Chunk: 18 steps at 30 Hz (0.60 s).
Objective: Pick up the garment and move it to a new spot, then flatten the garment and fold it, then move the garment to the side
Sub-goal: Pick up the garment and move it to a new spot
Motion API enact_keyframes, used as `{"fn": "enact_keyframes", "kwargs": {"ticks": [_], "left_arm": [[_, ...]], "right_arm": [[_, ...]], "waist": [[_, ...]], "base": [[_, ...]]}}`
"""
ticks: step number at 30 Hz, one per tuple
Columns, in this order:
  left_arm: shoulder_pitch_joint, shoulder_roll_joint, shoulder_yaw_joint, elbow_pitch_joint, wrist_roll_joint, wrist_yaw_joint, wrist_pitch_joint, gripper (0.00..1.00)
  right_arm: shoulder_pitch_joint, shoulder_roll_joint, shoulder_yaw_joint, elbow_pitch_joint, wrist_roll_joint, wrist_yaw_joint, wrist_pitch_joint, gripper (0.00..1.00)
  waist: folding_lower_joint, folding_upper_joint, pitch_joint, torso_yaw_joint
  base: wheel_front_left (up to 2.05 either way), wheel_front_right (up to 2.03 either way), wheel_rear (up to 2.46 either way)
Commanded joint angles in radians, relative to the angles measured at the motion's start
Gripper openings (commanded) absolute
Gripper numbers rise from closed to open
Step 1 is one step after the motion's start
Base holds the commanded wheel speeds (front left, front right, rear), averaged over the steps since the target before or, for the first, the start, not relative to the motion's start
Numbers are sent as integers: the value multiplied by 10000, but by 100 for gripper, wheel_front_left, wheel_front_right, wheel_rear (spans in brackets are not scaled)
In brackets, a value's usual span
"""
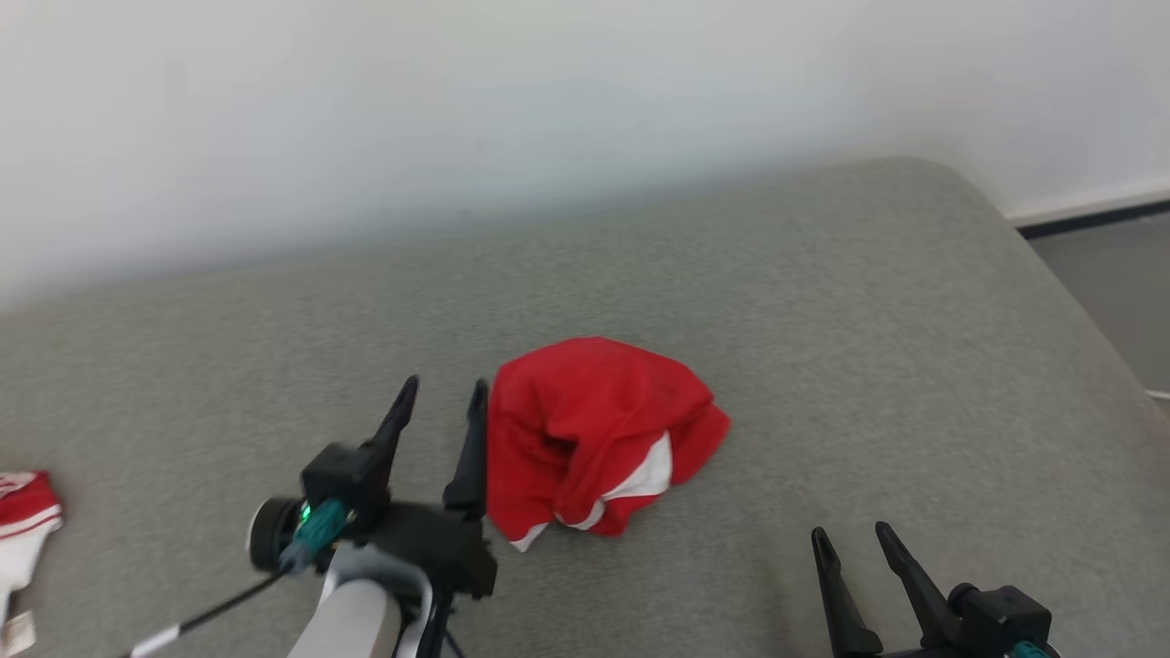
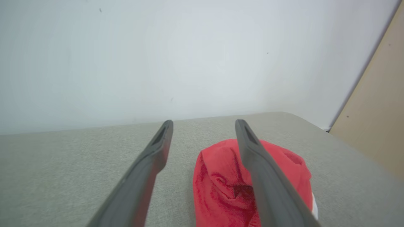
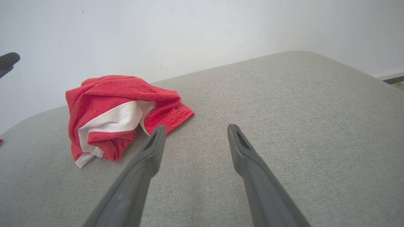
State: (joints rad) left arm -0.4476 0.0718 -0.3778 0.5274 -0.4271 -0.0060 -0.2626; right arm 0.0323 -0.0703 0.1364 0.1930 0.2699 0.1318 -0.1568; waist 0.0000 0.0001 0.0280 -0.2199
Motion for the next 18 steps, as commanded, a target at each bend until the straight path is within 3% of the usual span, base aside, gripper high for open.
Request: {"fn": "enact_keyframes", "kwargs": {"ticks": [1, 9, 18], "left_arm": [[626, 116, 254, -483, 233, 64, -26, 100], [2811, 447, 1501, -2326, 1092, -53, -31, 100], [4557, 446, 2496, -3125, 1674, -35, -32, 100]], "right_arm": [[116, -59, -49, -69, -72, -21, 48, 100], [361, -96, -314, -138, -231, -21, 9, 100], [557, -141, -483, -4, -406, -21, -179, 100]], "waist": [[0, -1, -278, 888], [0, -1, -596, 1888], [0, -1, -824, 2310]], "base": [[0, 0, 0], [0, 0, 0], [0, 0, 0]]}}
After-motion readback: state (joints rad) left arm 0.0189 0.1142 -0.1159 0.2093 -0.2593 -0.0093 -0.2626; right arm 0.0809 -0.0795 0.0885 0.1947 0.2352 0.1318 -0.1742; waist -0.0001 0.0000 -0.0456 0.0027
